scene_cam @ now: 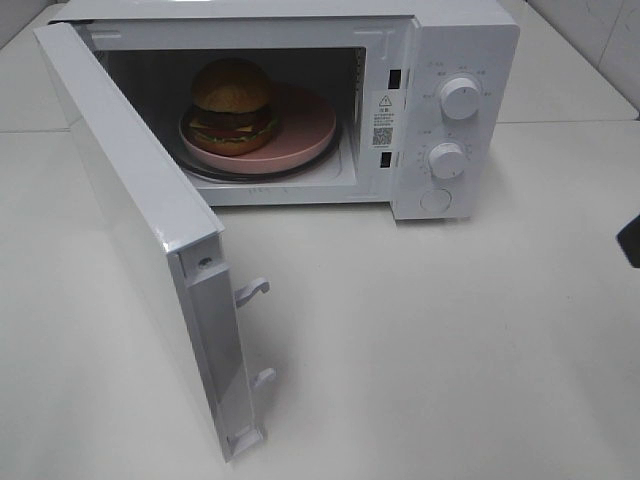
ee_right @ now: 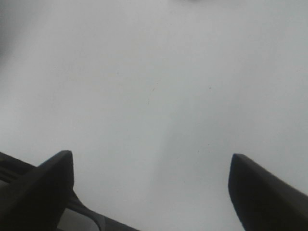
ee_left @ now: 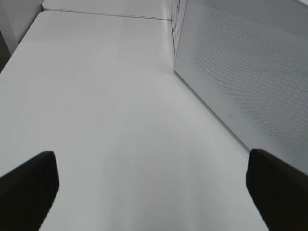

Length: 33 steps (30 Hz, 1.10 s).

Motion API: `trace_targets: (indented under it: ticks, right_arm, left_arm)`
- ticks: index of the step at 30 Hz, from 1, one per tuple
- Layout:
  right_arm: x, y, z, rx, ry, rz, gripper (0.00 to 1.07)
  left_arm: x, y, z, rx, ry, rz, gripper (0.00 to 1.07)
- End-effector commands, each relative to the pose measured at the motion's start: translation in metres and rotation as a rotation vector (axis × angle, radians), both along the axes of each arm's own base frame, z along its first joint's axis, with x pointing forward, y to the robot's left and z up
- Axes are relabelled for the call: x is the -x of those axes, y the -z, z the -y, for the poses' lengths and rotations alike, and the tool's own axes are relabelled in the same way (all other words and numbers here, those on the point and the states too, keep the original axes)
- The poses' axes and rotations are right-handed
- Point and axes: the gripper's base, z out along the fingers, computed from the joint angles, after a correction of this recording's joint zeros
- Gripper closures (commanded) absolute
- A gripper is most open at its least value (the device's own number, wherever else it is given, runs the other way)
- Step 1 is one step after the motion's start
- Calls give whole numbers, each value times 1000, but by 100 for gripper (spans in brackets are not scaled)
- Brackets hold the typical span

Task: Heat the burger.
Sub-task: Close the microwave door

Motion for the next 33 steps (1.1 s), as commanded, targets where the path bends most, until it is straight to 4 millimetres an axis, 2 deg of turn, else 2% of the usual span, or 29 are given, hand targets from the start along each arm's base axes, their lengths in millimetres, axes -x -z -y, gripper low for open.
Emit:
trace_targets:
  ticks: [1,3,4,6,7,15,18,20,21,23,26,33]
  right_arm:
    - [29,-17,13,-62,32,88,29]
    - [35,-20,15,-71,35,105,29]
    - [47,-24,20,-85,43,128,29]
    - [52,-26,23,-89,44,136,29]
    - [62,-28,27,-93,49,142,30]
    - [85,-30,37,-105,65,153,31]
    - [94,-25,40,-112,78,150,31]
    - [105,-5,46,-108,92,148,31]
    - [105,-5,46,-108,92,148,31]
    - [111,10,50,-111,125,162,31]
    - [113,14,51,-114,143,177,31]
    - [127,36,58,-118,223,348,31]
  left_arm:
    - [1,-1,0,5,-4,30,9]
    - [1,-1,0,5,-4,30,9]
    - [1,-1,0,5,-4,30,9]
    - [1,-1,0,5,-4,30,9]
    - [1,-1,0,5,-4,30,9]
    - [1,-1,0,5,-4,30,9]
    - [1,-1,0,5,-4,30,9]
    - [1,-1,0,5,-4,30,9]
    - [1,-1,0,5,-4,30,9]
    - [1,-1,0,5,-4,30,9]
    - [1,-1,0,5,-4,30,9]
    - [1,-1,0,5,-4,30,9]
